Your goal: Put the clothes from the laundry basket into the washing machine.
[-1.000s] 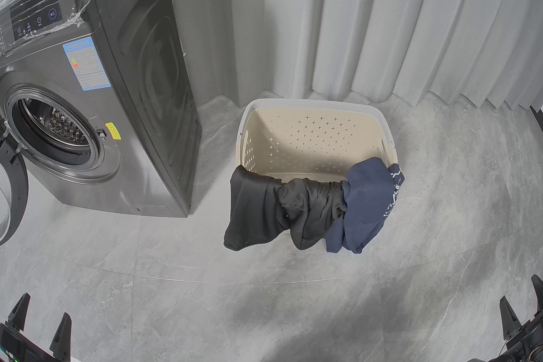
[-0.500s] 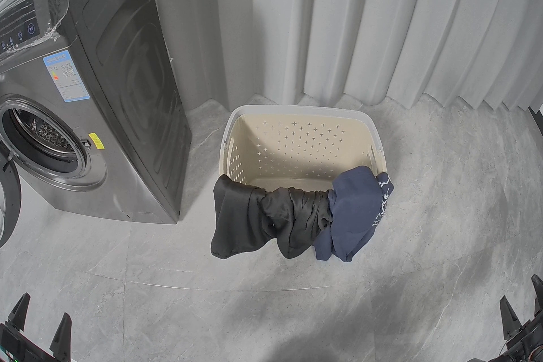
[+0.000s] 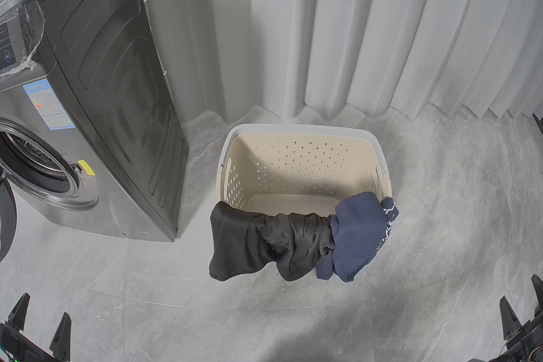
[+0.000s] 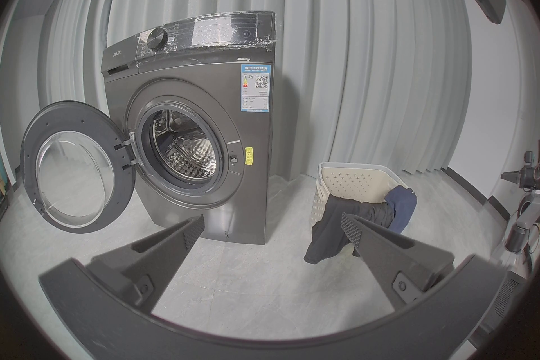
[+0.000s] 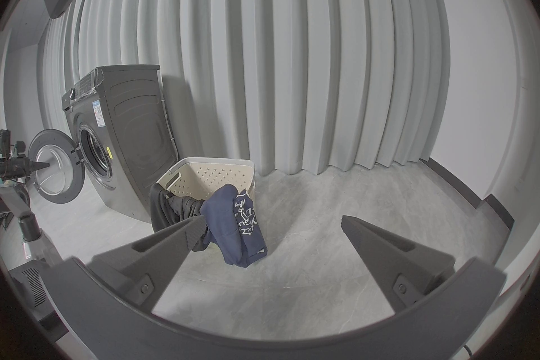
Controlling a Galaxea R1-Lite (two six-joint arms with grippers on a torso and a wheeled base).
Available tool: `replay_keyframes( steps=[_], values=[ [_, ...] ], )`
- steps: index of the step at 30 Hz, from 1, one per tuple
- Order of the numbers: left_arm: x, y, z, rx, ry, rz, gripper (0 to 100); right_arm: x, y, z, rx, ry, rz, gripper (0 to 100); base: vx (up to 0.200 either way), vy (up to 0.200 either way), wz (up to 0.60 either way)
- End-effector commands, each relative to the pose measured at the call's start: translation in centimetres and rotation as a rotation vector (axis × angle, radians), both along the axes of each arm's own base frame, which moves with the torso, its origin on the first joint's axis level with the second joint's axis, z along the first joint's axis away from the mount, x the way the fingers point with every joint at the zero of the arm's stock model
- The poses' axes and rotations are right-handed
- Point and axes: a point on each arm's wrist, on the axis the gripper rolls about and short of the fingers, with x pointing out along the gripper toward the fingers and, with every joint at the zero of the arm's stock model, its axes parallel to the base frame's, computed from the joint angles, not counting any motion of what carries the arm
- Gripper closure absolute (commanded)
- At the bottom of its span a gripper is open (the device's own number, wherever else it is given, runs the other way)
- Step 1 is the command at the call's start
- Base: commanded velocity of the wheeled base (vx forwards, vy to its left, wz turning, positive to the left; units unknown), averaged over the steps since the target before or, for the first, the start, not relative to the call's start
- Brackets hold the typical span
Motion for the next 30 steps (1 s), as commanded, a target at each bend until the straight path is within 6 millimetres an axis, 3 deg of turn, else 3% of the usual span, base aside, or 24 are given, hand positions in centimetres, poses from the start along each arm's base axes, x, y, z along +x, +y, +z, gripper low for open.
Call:
replay_keyframes(
  steps=[1, 8, 12, 14, 18, 22, 30],
  values=[
    [0.0, 0.0, -0.5, 0.0, 0.0, 0.001, 0, 0.0, 0.0, -0.5, 0.007, 0.002, -0.003, 0, 0.0, 0.0, 0.0],
    [0.0, 0.0, -0.5, 0.0, 0.0, 0.001, 0, 0.0, 0.0, -0.2, 0.004, -0.02, -0.004, 0, 0.0, 0.0, 0.0],
    [0.0, 0.0, -0.5, 0.0, 0.001, 0.001, 0, -1.3, 0.0, 5.2, 0.011, -0.179, -0.005, 0, 0.0, 0.0, 0.0],
    [0.0, 0.0, -0.5, 0.0, 0.0, 0.001, 0, -0.9, 0.0, 6.0, 0.013, -0.14, 0.003, 0, 0.0, 0.0, 0.0],
    [0.0, 0.0, -0.5, 0.0, 0.0, 0.001, 0, 2.4, 0.1, 5.8, 0.066, 0.102, 0.083, 0, 0.0, 0.0, 0.0],
    [0.0, 0.0, -0.5, 0.0, 0.001, 0.001, 0, 5.7, 0.6, 7.0, 0.226, 0.209, 0.187, 0, 0.0, 0.0, 0.0],
    [0.0, 0.0, -0.5, 0.0, 0.001, 0.001, 0, 10.9, 1.3, 5.5, 0.154, 0.376, 0.202, 0, 0.0, 0.0, 0.0]
  ],
)
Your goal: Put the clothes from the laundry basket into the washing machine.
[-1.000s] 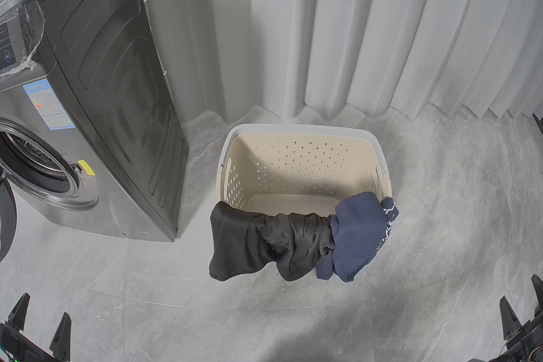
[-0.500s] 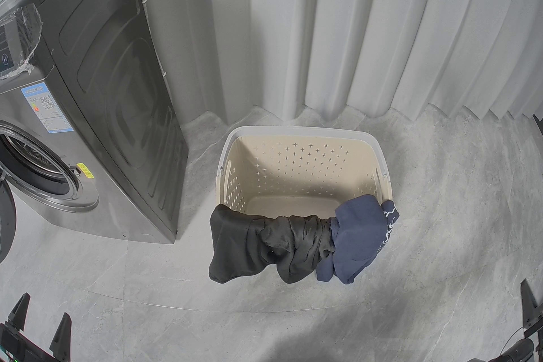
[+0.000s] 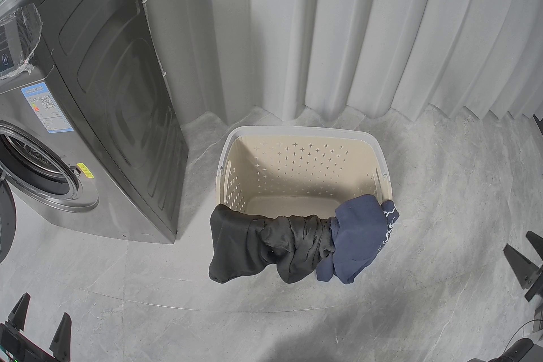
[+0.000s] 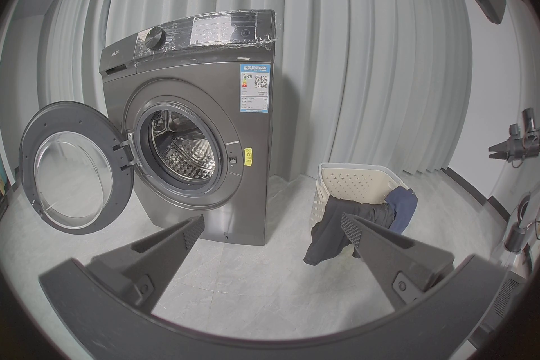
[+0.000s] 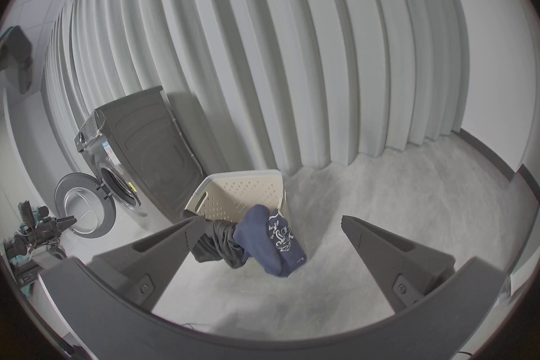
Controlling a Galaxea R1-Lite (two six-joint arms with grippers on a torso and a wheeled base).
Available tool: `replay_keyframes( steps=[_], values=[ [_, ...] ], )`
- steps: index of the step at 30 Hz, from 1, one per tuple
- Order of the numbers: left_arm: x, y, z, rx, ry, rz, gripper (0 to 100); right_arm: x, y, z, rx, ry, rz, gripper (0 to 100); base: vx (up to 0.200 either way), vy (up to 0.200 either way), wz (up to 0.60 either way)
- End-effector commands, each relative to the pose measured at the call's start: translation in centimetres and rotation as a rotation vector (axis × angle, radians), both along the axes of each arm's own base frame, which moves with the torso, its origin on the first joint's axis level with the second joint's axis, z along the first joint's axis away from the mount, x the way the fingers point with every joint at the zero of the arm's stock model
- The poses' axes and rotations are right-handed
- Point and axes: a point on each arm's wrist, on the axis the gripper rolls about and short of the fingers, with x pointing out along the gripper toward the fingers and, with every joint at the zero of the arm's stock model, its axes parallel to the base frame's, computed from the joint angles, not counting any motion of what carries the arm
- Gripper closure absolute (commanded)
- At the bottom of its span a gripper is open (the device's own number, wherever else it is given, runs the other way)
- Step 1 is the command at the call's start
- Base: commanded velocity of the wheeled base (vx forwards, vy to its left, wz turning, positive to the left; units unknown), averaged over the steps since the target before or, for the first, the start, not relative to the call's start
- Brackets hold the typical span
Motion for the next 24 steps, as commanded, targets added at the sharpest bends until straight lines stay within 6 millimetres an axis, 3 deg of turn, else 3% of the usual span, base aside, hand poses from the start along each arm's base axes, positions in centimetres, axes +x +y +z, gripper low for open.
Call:
replay_keyframes(
  steps=[1, 13, 24],
  values=[
    [0.0, 0.0, -0.5, -0.002, 0.001, 0.001, 0, 6.0, 1.0, -2.4, -0.048, 0.296, 0.07, 0, 0.0, 0.0, 0.0],
    [0.0, 0.0, -0.5, 0.0, -0.001, 0.001, 0, 10.1, 2.5, -4.2, -0.075, 0.424, 0.138, 0, 0.0, 0.0, 0.0],
    [0.0, 0.0, -0.5, -0.002, 0.001, 0.001, 0, 14.9, 5.8, -8.3, -0.07, 0.556, 0.183, 0, 0.0, 0.0, 0.0]
  ],
)
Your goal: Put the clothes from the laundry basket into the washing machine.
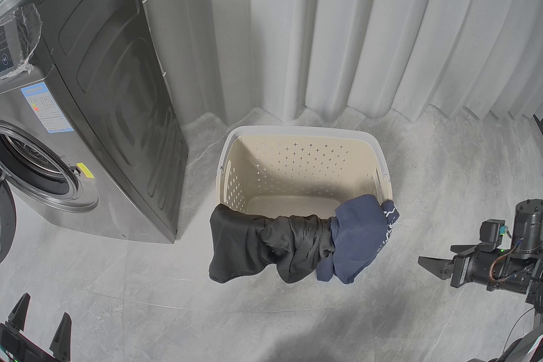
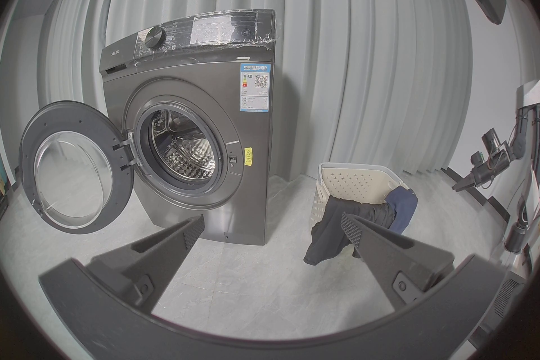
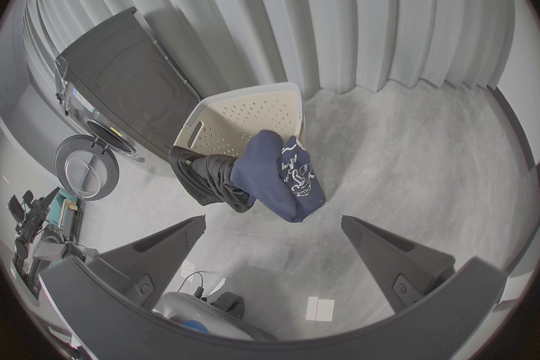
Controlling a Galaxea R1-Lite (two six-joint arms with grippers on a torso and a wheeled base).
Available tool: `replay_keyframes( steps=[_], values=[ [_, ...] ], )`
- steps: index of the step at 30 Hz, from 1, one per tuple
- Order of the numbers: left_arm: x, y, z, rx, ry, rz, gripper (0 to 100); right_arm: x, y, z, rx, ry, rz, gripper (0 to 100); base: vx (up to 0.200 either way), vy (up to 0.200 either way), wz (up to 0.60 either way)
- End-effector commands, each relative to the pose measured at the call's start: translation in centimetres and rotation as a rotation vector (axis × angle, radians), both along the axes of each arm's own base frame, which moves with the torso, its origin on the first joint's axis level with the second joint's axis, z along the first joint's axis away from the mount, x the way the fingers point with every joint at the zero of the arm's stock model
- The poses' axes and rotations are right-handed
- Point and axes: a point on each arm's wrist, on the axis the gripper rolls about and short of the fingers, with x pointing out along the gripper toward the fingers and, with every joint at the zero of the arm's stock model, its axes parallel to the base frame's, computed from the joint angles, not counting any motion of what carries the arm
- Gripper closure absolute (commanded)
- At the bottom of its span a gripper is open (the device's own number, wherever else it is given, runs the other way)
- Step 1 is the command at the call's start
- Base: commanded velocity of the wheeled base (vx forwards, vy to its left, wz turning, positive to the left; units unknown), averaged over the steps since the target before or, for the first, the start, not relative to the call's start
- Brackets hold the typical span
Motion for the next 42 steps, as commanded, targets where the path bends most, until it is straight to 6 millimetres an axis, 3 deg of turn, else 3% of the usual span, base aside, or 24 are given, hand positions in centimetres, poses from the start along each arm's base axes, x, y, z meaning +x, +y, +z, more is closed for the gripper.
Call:
replay_keyframes(
  steps=[1, 28, 42],
  values=[
    [0.0, 0.0, -0.5, -0.001, 0.0, 0.001, 0, 2.6, 2.3, -3.4, -0.009, 0.136, 0.023, 0, 0.0, 0.0, 0.0],
    [0.0, 0.0, -0.5, -0.001, 0.0, 0.001, 0, 9.8, 6.8, -9.1, -0.005, 0.094, 0.04, 0, 0.0, 0.0, 0.0],
    [0.0, 0.0, -0.5, -0.001, 0.0, 0.001, 0, 12.9, 7.7, -9.9, 0.014, 0.051, 0.028, 0, 0.0, 0.0, 0.0]
  ],
)
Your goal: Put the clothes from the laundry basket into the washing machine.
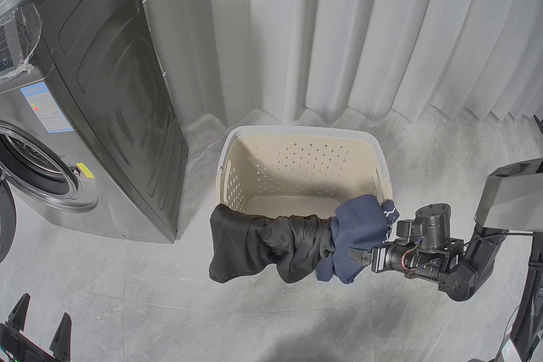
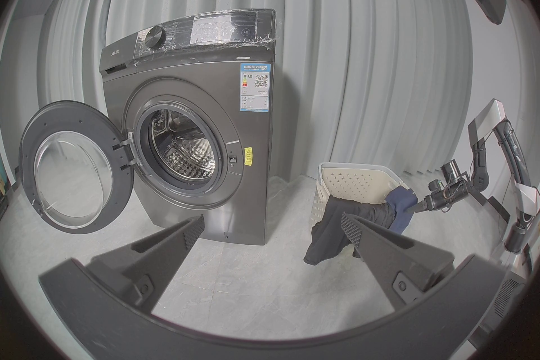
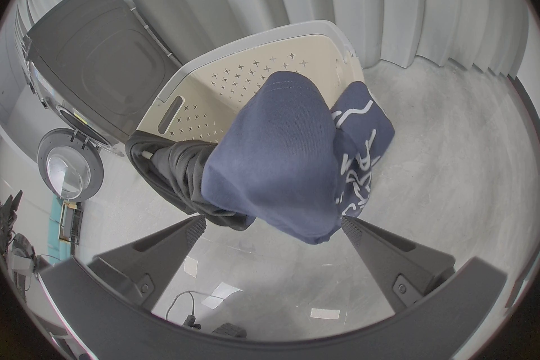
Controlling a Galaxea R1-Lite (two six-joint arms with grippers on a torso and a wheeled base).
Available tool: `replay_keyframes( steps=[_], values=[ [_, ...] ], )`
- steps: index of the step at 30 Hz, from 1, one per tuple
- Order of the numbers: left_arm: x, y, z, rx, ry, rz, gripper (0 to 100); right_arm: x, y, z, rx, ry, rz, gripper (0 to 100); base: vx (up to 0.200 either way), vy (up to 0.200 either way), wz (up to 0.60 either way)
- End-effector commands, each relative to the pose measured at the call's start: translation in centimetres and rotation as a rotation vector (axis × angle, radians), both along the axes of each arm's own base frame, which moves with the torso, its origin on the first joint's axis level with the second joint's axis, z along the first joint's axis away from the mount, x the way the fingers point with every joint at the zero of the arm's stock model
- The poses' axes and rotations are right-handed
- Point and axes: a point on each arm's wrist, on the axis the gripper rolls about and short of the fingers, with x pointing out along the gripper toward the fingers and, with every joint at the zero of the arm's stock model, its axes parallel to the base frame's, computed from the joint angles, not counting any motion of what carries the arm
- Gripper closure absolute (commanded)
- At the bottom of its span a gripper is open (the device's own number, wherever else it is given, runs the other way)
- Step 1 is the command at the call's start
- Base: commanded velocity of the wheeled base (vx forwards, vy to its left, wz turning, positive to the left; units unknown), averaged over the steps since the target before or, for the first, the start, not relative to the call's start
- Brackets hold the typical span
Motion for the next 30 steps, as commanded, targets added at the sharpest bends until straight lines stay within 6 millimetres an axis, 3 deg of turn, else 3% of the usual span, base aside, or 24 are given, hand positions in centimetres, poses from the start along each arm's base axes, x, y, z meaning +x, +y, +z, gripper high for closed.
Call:
replay_keyframes(
  steps=[1, 11, 12, 24, 30],
  values=[
    [0.0, 0.0, -0.5, 0.0, -0.001, 0.0, 0, 0.9, 0.2, -0.7, 0.0, 0.0, -0.004, 0, 0.0, 0.0, 0.0],
    [0.0, 0.0, -0.5, 0.0, -0.001, 0.0, 0, 2.2, 0.0, -1.2, 0.006, -0.009, -0.029, 0, 0.0, 0.0, 0.0],
    [0.0, 0.0, -0.5, 0.0, -0.001, 0.0, 0, 2.3, 0.0, -1.2, 0.007, -0.012, -0.029, 100, 0.0, 0.0, 0.0],
    [0.0, 0.0, -0.5, 0.0, -0.001, 0.0, 0, 2.2, 0.1, -0.9, 0.021, -0.042, -0.023, 100, 0.0, 0.0, 0.0],
    [0.0, 0.0, -0.5, 0.0, -0.001, 0.0, 0, 0.6, -0.1, 0.0, 0.023, -0.041, -0.012, 100, 0.0, 0.0, 0.0]
  ],
)
